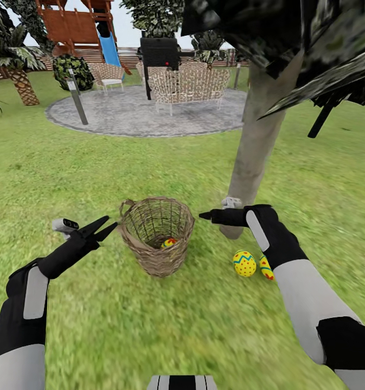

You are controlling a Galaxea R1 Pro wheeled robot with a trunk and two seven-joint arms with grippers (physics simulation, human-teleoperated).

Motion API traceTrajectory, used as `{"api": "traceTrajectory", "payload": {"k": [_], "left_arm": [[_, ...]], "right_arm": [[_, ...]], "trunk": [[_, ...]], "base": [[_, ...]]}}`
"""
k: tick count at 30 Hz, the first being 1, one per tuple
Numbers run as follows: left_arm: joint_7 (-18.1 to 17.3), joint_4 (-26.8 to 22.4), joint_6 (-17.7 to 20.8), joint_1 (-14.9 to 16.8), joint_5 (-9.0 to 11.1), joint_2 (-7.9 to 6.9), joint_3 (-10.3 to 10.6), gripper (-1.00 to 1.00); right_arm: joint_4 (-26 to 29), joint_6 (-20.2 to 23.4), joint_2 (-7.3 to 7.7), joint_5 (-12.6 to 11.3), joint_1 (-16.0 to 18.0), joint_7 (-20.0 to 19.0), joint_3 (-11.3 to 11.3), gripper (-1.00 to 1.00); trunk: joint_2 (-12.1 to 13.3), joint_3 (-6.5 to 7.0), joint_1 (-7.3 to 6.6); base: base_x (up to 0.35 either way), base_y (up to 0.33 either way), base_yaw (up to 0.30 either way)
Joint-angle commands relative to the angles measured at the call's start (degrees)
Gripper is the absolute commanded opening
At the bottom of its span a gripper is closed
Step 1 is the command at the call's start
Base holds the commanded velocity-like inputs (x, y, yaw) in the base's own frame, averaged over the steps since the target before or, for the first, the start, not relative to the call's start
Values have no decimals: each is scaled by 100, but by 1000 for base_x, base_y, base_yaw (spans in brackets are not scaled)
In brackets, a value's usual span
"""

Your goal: Take the three Easter eggs out of the wicker basket on the lawn in the garden, then place them on the lawn next to a single tree (choose any tree) so that all three eggs are next to the same tree and none are left in the basket.

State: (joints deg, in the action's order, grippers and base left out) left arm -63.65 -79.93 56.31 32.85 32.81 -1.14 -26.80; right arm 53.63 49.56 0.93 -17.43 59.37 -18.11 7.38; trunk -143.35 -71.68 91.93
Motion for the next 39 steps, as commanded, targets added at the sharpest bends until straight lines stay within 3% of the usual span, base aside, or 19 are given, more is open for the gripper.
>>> {"api": "traceTrajectory", "payload": {"k": [1,8,13,21,23,27,35,39], "left_arm": [[-12,4,29,5,6,0,-2,100],[-4,5,17,2,6,5,-1,100],[1,12,4,3,0,8,7,100],[2,13,-7,4,0,9,8,100],[2,13,-6,3,4,9,8,100],[2,13,-1,2,4,12,15,100],[-6,13,-14,2,6,75,9,100],[-14,13,-15,4,6,100,8,100]], "right_arm": [[10,19,4,33,4,-27,9,100],[-6,19,4,45,4,52,9,100],[-11,13,4,18,4,643,9,100],[-33,26,-6,2,4,1258,17,100],[-44,41,-94,-1,-1,1528,56,100],[-62,69,-290,-5,-103,1941,172,100],[-133,250,-312,-14,-408,2007,726,100],[-299,659,-320,-12,-453,2024,806,100]], "trunk": [[-2,-4,-1],[-2,-4,-1],[-2,-4,-1],[-2,-4,-1],[-2,-4,-1],[-2,-4,-1],[-2,-4,-1],[-2,-4,-1]], "base": [[0,323,0],[48,317,0],[220,264,0],[284,173,0],[297,157,0],[271,222,0],[139,115,0],[8,6,0]]}}
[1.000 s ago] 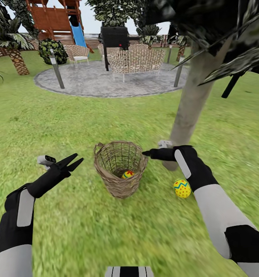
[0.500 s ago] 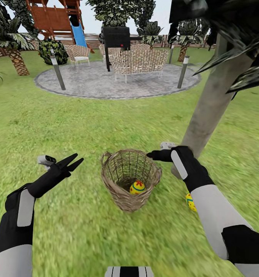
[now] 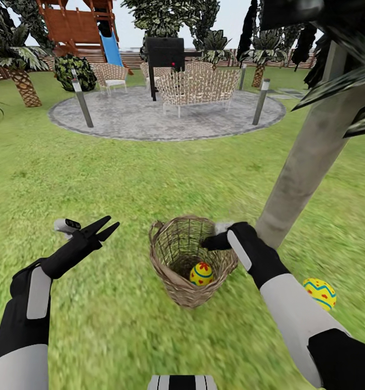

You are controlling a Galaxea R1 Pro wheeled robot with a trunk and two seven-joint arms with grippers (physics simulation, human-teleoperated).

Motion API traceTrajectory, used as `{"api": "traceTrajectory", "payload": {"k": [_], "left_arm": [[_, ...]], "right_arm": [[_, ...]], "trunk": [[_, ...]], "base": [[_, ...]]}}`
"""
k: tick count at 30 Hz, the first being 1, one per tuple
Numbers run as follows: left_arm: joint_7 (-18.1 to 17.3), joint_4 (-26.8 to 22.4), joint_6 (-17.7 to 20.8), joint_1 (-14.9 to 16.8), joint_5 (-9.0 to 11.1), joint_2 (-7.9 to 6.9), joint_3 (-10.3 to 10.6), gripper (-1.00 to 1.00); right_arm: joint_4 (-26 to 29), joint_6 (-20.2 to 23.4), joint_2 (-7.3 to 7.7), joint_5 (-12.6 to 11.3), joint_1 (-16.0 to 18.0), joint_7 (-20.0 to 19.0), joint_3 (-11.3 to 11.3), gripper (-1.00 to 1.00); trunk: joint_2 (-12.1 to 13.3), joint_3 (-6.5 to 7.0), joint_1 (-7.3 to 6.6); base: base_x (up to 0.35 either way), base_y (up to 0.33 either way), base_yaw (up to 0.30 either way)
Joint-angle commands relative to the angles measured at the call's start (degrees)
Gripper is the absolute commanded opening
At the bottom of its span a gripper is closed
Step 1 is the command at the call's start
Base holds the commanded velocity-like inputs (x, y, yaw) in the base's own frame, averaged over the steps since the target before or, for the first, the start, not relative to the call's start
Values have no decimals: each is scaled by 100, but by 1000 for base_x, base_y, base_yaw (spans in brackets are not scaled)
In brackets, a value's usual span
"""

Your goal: Take the three Easter eggs out of the wicker basket on the lawn in the garden, then place them on the lawn next to a single tree (choose any tree) so that all three eggs are next to the same tree and none are left in the basket.

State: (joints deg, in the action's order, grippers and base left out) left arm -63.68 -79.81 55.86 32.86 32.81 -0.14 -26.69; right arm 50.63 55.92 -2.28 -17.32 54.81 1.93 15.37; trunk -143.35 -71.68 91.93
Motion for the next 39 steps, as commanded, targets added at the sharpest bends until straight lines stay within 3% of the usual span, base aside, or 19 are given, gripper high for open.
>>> {"api": "traceTrajectory", "payload": {"k": [1,9,15,26,35,39], "left_arm": [[-12,1,30,2,7,2,-6,100],[-13,-3,43,1,7,5,-3,100],[-15,-6,37,1,7,5,-3,100],[-13,-1,32,2,7,5,-3,100],[-22,0,30,1,9,5,-3,100],[-16,1,30,1,7,5,-3,100]], "right_arm": [[-64,77,-4,-17,0,28,14,100],[-481,146,-201,-14,-4,782,20,100],[-464,114,-255,-2,-6,805,25,100],[-515,103,-273,-41,-6,785,20,100],[-1020,88,-275,-31,-6,807,12,100],[-1116,-99,-252,-21,-6,836,-5,100]], "trunk": [[-2,-4,-1],[-2,-4,-1],[-2,-4,-1],[-2,-4,-1],[-2,-4,-1],[-7,-93,9]], "base": [[2,2,0],[175,107,0],[268,176,0],[33,117,0],[4,19,0],[0,0,0]]}}
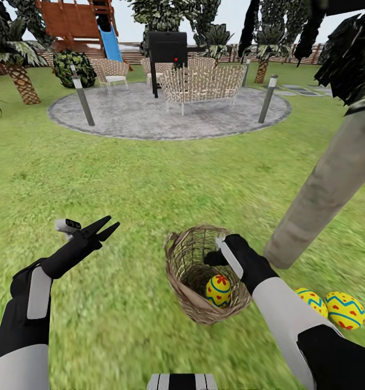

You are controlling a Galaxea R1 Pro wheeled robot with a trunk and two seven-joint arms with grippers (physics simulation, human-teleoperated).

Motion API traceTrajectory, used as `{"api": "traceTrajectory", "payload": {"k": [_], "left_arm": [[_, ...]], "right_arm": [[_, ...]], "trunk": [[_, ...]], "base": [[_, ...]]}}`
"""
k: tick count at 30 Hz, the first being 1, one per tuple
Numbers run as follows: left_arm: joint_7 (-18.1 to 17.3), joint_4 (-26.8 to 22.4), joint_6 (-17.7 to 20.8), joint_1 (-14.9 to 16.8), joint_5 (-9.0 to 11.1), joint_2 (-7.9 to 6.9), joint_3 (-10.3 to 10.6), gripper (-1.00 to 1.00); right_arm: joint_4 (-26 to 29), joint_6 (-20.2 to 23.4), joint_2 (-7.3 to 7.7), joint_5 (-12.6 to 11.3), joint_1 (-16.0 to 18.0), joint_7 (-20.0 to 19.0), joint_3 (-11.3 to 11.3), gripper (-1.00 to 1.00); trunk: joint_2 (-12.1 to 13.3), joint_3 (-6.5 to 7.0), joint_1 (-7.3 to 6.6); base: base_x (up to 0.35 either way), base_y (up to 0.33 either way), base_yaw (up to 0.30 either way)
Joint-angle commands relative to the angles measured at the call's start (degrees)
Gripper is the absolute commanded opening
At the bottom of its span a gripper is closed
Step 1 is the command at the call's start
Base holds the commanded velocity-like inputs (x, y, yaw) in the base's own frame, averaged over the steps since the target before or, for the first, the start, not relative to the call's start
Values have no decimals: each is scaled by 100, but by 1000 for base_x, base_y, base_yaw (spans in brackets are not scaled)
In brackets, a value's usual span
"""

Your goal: Take the three Easter eggs out of the wicker basket on the lawn in the garden, then place them on the lawn next to a single tree (choose any tree) so that all three eggs are next to the same tree and none are left in the basket.

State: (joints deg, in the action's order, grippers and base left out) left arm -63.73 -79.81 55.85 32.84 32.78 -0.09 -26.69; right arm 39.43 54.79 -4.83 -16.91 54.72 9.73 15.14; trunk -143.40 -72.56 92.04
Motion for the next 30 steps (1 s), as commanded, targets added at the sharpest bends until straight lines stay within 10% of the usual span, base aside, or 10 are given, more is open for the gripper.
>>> {"api": "traceTrajectory", "payload": {"k": [1,30], "left_arm": [[-10,0,31,3,10,0,-3,100],[-8,-8,31,3,1,17,6,100]], "right_arm": [[-5,3,4,-61,3,58,18,100],[-231,-714,18,-29,3,403,66,100]], "trunk": [[-3,-27,1],[-42,-670,76]], "base": [[0,0,0],[0,0,0]]}}
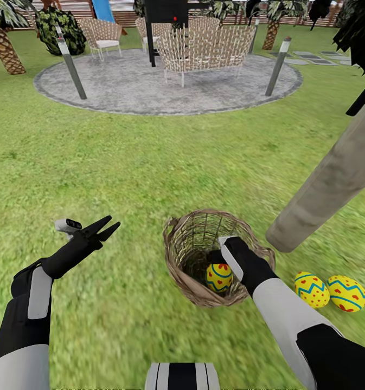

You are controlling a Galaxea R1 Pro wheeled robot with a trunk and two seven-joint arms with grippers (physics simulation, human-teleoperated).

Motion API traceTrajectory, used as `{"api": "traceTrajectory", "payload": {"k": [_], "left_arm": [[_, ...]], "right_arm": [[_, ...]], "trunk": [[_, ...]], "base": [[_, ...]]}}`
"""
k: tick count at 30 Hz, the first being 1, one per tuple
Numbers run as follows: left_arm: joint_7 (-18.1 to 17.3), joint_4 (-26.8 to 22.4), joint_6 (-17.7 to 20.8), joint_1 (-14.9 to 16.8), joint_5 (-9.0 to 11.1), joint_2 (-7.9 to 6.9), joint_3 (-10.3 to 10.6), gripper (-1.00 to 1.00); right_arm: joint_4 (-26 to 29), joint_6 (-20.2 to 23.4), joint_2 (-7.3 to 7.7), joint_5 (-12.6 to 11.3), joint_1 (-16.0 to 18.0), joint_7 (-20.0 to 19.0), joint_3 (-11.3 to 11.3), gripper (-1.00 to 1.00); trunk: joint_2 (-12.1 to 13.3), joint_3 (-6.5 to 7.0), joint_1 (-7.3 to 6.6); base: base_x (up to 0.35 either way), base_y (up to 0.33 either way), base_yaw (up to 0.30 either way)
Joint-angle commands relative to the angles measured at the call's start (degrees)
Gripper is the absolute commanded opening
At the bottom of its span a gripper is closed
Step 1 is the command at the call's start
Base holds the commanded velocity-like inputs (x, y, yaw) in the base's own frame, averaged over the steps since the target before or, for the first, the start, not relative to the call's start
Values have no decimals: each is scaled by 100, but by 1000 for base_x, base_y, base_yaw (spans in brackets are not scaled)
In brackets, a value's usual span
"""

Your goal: Take the three Easter eggs out of the wicker basket on the lawn in the garden, then place them on the lawn next to a single tree (choose any tree) so that all three eggs are next to the same tree and none are left in the basket.

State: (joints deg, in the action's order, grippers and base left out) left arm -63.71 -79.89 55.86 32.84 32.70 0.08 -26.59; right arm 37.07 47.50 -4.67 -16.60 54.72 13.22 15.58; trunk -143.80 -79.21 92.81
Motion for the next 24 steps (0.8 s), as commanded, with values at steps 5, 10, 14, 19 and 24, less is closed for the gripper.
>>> {"api": "traceTrajectory", "payload": {"k": [5,10,14,19,24], "left_arm": [[-10,0,31,3,9,1,-4,100],[-10,0,31,3,9,1,-4,100],[-6,0,31,3,9,1,-4,100],[3,2,25,3,9,4,-4,100],[7,2,22,3,9,7,-4,100]], "right_arm": [[8,14,8,-59,3,175,24,100],[17,14,3,-34,3,256,24,100],[23,11,0,-21,3,266,24,100],[44,13,2,-19,3,269,24,100],[70,14,9,-19,3,269,24,100]], "trunk": [[-9,-115,11],[-15,-226,24],[-21,-315,35],[-27,-425,48],[-34,-536,60]], "base": [[0,0,0],[0,0,0],[0,0,0],[0,0,0],[0,0,0]]}}
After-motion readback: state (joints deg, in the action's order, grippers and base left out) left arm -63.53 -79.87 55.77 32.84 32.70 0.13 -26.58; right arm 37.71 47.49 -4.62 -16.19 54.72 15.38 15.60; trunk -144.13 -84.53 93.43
